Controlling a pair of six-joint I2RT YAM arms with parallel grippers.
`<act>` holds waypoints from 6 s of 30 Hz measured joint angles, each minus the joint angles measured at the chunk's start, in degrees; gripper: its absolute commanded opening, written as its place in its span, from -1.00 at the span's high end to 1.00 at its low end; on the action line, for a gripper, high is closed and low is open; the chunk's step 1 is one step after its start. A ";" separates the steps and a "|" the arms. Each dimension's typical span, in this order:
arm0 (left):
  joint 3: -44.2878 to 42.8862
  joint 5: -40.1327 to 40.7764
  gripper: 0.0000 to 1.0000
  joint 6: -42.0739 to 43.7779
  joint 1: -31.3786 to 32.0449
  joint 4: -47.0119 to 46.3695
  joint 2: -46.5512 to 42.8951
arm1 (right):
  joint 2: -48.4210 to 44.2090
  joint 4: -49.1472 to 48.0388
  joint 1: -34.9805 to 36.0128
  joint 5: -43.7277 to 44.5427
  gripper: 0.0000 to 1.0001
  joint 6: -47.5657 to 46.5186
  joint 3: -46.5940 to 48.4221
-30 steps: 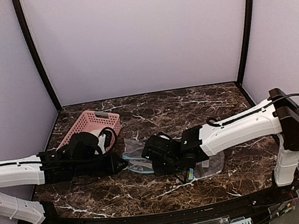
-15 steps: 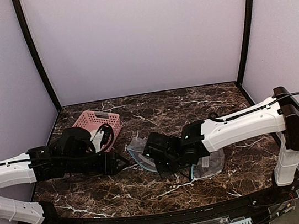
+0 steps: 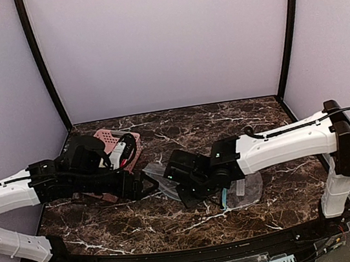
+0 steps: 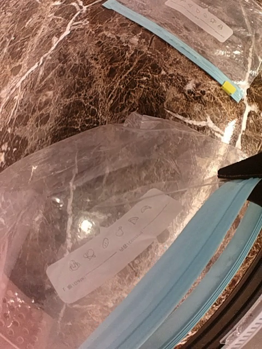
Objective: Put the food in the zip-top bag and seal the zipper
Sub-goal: Pass from the left arm to the right, then pass from the right arm to the left, then pass from the left arm to the right
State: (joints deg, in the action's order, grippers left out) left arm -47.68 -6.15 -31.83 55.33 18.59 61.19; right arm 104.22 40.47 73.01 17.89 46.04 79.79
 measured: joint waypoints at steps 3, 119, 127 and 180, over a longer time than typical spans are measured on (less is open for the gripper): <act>-3.80 2.01 -0.97 5.73 0.00 2.73 2.34 | 0.00 -0.11 0.50 -0.98 1.00 -1.90 0.87; 7.63 11.34 0.99 -10.95 -0.11 -5.27 2.08 | 0.02 -9.27 -3.17 0.81 -0.45 13.70 -2.25; 8.17 11.69 0.99 -11.37 -0.11 -5.35 1.36 | 0.02 -13.07 -3.17 -1.97 -0.21 16.94 -4.44; -1.05 6.10 -0.93 -0.04 -4.72 9.22 -3.85 | 0.02 -4.68 -3.17 3.85 1.00 14.47 -1.68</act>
State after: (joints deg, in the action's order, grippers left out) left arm -48.73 -0.05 -31.88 50.61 27.81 57.34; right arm 104.25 35.79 69.84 21.74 60.51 78.11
